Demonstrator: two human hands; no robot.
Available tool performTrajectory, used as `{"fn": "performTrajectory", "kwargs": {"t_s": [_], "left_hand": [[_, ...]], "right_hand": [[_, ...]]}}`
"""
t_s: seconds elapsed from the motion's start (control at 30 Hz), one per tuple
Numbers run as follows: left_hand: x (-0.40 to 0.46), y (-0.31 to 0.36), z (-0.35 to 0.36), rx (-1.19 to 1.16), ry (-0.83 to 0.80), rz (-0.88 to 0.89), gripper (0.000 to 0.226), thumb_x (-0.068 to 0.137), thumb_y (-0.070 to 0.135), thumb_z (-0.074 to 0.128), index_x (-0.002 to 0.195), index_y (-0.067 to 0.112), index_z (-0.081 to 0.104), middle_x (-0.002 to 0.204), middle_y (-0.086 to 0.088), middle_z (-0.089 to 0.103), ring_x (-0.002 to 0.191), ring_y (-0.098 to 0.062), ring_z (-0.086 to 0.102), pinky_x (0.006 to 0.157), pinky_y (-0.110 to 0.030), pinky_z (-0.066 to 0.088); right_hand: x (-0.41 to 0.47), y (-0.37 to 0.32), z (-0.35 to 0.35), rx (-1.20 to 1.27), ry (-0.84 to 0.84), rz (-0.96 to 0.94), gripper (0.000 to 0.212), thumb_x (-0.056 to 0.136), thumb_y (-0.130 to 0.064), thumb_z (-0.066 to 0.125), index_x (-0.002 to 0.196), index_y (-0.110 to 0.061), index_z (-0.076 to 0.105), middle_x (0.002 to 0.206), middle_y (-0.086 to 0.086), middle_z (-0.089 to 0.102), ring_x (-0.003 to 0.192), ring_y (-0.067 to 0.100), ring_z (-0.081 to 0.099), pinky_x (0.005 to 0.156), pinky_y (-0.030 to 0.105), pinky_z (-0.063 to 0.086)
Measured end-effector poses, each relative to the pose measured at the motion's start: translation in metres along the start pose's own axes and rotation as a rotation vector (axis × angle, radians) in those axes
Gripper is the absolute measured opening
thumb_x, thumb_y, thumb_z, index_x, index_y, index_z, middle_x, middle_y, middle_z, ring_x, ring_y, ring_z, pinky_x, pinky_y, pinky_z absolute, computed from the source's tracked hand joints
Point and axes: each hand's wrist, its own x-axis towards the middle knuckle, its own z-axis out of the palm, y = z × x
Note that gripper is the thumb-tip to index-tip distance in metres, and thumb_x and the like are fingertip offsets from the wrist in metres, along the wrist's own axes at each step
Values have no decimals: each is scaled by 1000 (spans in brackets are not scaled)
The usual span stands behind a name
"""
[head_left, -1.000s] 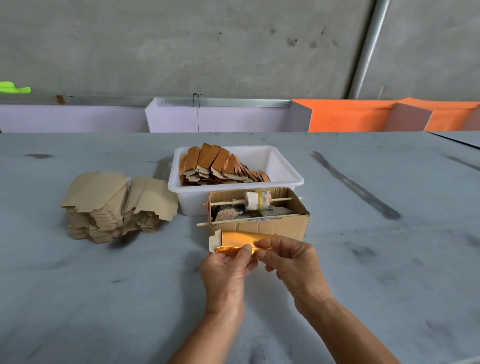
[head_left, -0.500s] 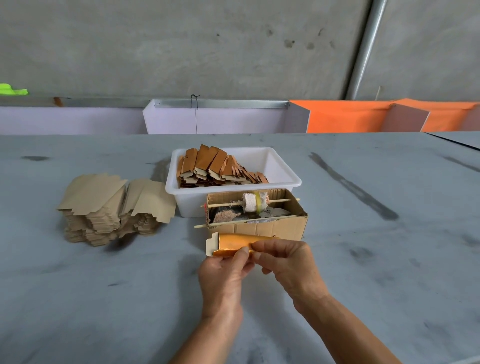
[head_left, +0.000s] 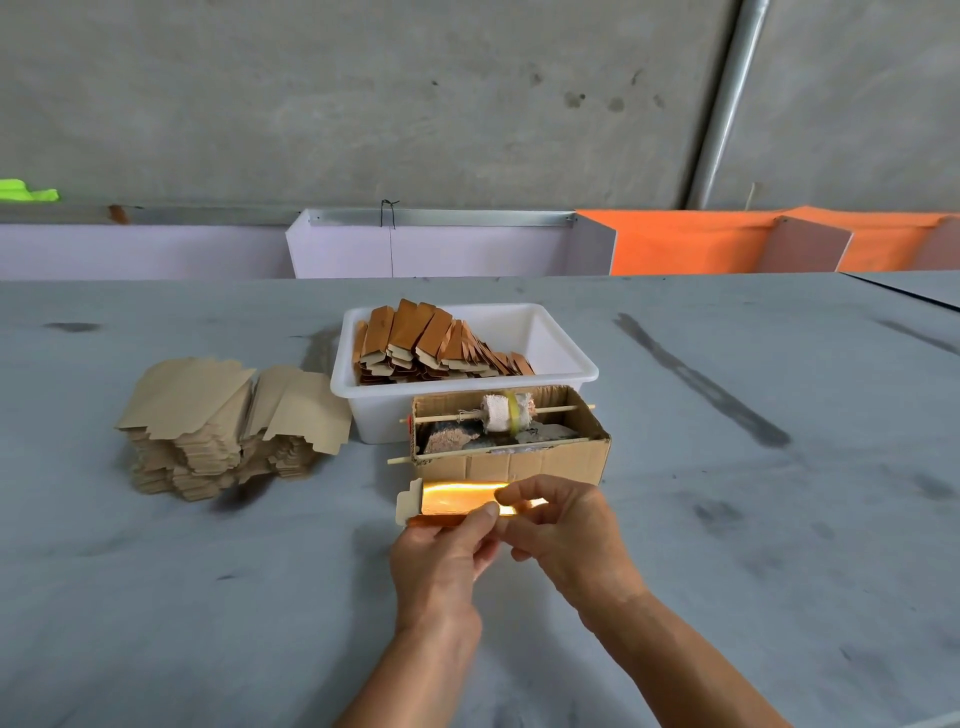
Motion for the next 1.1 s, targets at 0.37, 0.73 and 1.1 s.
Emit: {"fn": "performTrajectory", "kwargs": {"t_s": [0.37, 0.73, 1.1], "left_hand": [[-2, 2, 8, -156, 96, -48, 18, 74, -2, 72, 82, 13, 66, 85, -6, 70, 82, -20, 67, 81, -31, 49], [-4, 7, 12, -241, 78, -57, 18, 72, 3, 75, 80, 16, 65, 82, 0, 70, 79, -14, 66, 77, -27, 47], [-1, 15, 11, -222, 80, -140, 28, 73, 11, 76, 97, 12, 61, 90, -6, 70, 74, -14, 64, 63, -26, 43]], "right_hand": [[-12, 2, 25, -10, 257, -24, 38, 77, -14, 74, 106, -20, 51, 69, -2, 70, 72, 16, 67, 76, 38, 55], [-19, -1, 34, 392, 390, 69, 40, 70, -13, 81, 87, -28, 48, 64, -10, 71, 65, 9, 67, 74, 33, 55], [-12, 2, 23, 582, 163, -26, 35, 74, -3, 77, 98, -12, 54, 72, 3, 73, 69, 13, 70, 65, 22, 49]]}}
